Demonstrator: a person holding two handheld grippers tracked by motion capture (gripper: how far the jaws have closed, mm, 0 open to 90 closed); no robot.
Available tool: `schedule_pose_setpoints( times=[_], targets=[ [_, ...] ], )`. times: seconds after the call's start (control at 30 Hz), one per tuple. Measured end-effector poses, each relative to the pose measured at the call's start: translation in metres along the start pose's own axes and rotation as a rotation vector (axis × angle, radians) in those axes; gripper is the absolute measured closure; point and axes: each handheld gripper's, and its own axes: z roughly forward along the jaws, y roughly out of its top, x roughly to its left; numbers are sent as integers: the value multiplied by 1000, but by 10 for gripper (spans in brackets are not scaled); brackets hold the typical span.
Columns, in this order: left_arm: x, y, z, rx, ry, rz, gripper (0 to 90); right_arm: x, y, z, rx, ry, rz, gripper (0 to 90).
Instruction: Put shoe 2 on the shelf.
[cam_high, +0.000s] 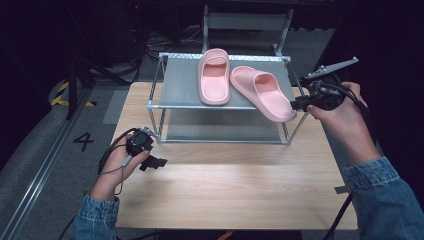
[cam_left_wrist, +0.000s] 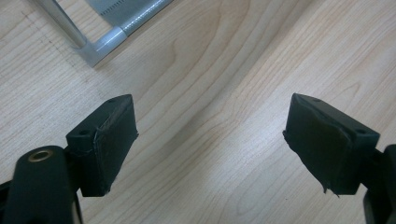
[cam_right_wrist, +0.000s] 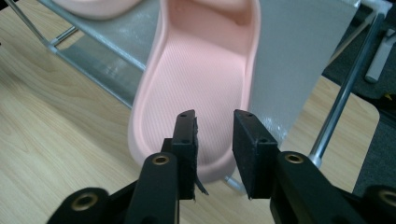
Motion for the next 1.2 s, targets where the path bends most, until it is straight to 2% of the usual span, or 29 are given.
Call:
schedule_pose_setpoints(
  times=[0.2, 0.3, 0.5, 0.57, 0.7, 0.93, 1.03, 1.2],
  targets=[
    [-2, 0, 1, 11, -8, 6, 175, -8, -24, 4, 23, -63, 45, 802],
    [-2, 0, 1, 11, -6, 2, 174, -11, -32, 8, 37, -68, 64, 846],
    [-2, 0, 1, 11, -2, 14, 174, -10, -43, 20, 78, -73, 68, 887],
    [-2, -1, 1, 12, -3, 15, 174, -9, -45, 23, 89, -56, 63, 900],
    [-1, -2, 1, 15, -5, 12, 174, -6, -45, 24, 68, -29, 57, 900],
    [-2, -3, 2, 21, -9, 7, 174, 11, -42, 26, 73, 20, 34, 900],
    [-1, -4, 1, 21, -3, 10, 175, 20, -37, 26, 72, 64, 14, 900],
    [0, -6, 0, 16, 0, 6, 174, 32, -32, 29, 86, 98, -5, 900]
  ],
)
